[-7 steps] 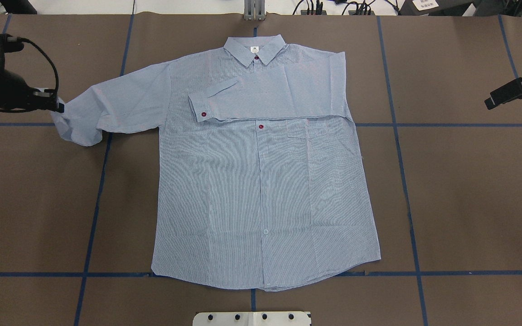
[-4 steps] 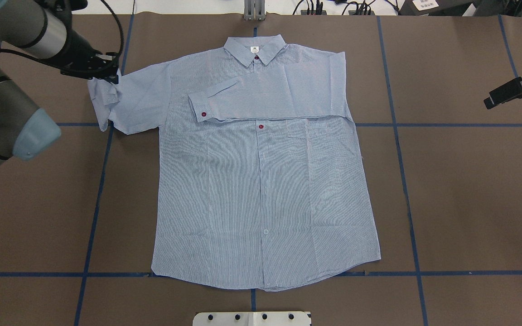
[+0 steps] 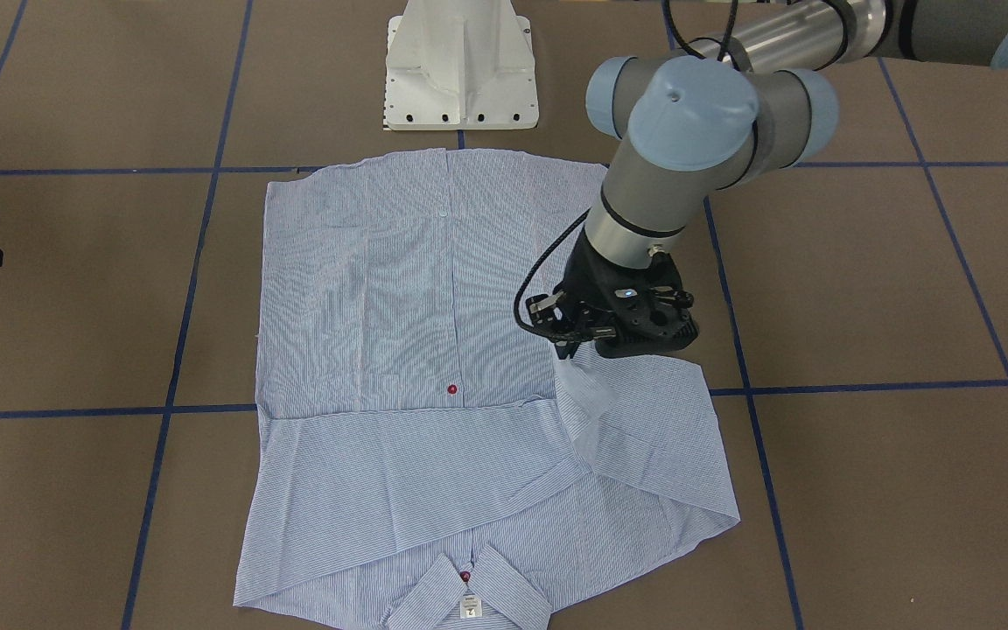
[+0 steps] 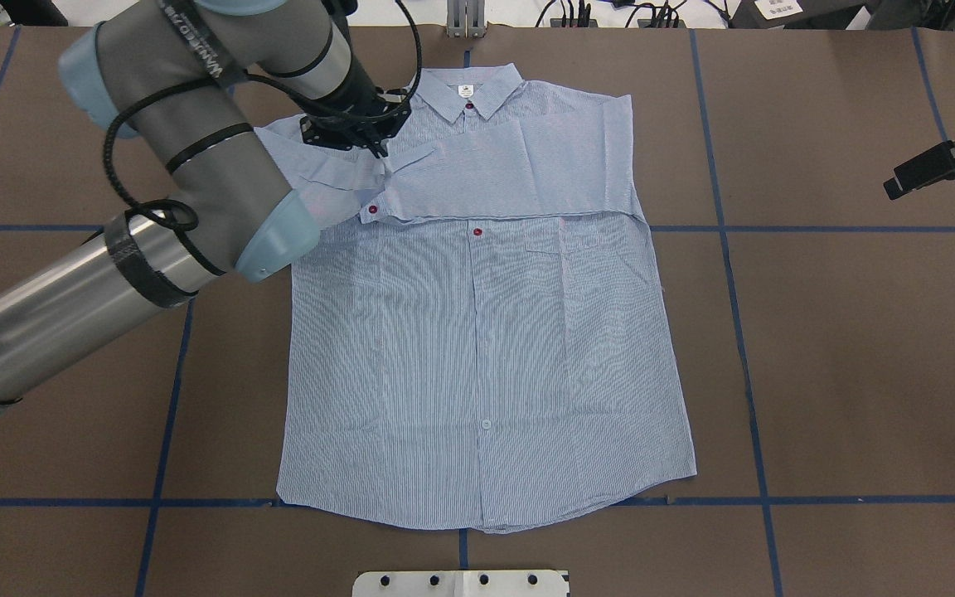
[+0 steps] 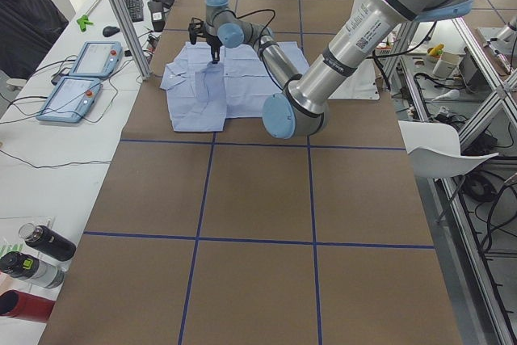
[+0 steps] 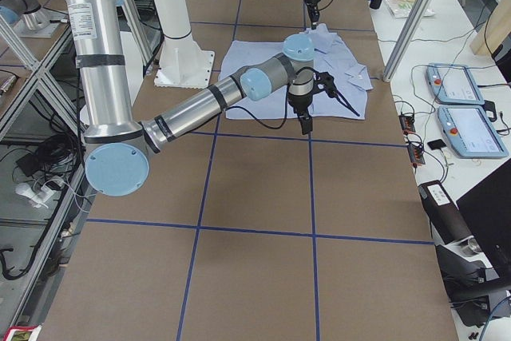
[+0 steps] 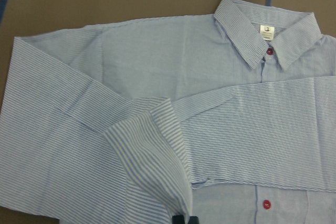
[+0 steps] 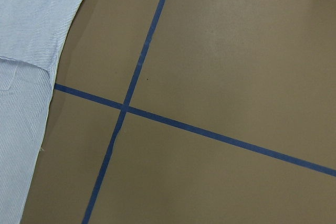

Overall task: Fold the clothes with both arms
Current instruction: 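Carry the sleeve with the left gripper across onto the shirt front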

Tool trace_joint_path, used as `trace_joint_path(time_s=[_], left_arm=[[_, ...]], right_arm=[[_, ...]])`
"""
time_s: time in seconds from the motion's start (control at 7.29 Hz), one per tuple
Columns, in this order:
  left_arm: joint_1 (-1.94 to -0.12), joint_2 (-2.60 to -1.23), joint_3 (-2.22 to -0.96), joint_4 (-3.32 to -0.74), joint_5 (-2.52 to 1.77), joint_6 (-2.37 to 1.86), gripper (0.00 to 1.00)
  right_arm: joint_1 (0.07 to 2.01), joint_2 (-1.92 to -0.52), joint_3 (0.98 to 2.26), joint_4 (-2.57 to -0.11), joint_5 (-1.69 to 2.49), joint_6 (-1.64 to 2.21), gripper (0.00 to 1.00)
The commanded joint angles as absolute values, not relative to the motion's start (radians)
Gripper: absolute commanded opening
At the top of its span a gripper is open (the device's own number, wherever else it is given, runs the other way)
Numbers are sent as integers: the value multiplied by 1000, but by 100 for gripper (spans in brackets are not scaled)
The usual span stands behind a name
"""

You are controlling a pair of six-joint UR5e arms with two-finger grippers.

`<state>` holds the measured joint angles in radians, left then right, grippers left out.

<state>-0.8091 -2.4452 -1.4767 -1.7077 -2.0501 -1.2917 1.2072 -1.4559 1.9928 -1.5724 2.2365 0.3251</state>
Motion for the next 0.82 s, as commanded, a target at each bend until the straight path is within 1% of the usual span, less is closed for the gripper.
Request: trace_joint_path(time_s=[0.0, 0.27, 0.41, 0.69], left_arm=[[-798, -2574, -1378, -1709, -2046, -1380, 0], [-766, -2618, -1347, -1712, -2045, -1455, 0], [-735, -2626, -1342, -1715, -2030, -1482, 0], [-671, -2635, -1292, -1776, -1979, -1517, 0]], right_arm=[[1209, -1456, 1993, -1572, 2237, 325, 100], [1207, -1454, 1993, -1572, 2237, 325, 100], [1207, -1454, 1993, -1572, 2237, 325, 100], [1207, -1454, 1990, -1572, 2237, 325, 100]])
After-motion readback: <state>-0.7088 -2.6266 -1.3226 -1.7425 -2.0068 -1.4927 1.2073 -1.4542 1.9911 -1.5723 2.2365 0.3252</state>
